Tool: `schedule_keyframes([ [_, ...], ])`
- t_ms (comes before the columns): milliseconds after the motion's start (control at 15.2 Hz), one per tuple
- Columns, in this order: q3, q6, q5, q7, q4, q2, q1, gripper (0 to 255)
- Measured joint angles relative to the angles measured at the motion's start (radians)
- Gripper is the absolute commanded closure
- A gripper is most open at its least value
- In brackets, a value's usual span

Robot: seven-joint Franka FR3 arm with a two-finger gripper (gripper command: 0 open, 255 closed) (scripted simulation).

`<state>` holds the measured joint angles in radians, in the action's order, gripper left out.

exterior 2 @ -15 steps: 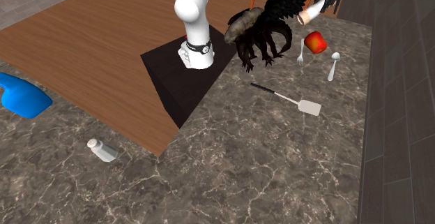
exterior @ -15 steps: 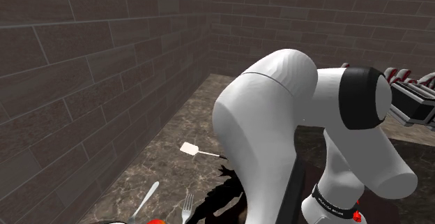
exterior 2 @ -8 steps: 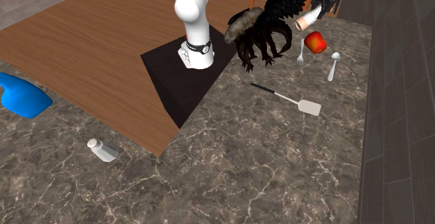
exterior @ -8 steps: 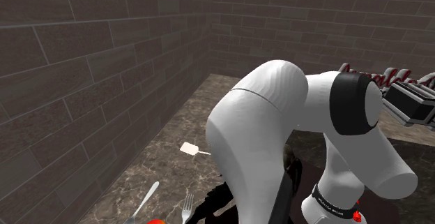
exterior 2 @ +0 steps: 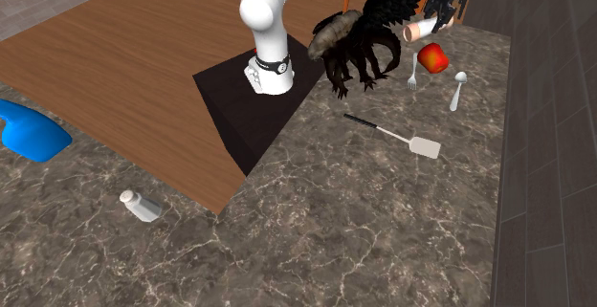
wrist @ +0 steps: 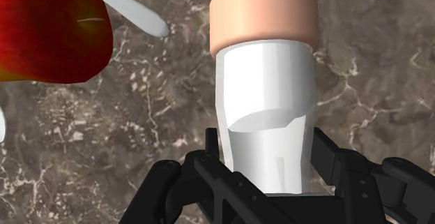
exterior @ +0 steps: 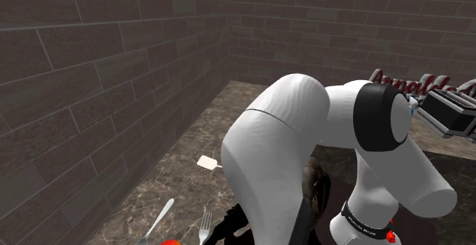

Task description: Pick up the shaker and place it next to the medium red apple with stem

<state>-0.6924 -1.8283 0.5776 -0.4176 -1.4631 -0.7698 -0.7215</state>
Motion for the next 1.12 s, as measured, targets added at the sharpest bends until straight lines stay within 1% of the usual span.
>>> schedule_keyframes([
  [198,0.0,0.0,0.0,0.0,-0.002,0.0,0.0,255],
  [264,0.0,0.0,0.0,0.0,-0.002,-0.001,0.0,0],
  [660,0.0,0.0,0.0,0.0,-0.002,-0.001,0.0,0],
  [924,-0.013,0.077,-0.021,0.015,0.065,0.019,-0.018,0],
  [1122,-0.015,0.104,-0.025,0.023,0.094,0.019,-0.025,0],
])
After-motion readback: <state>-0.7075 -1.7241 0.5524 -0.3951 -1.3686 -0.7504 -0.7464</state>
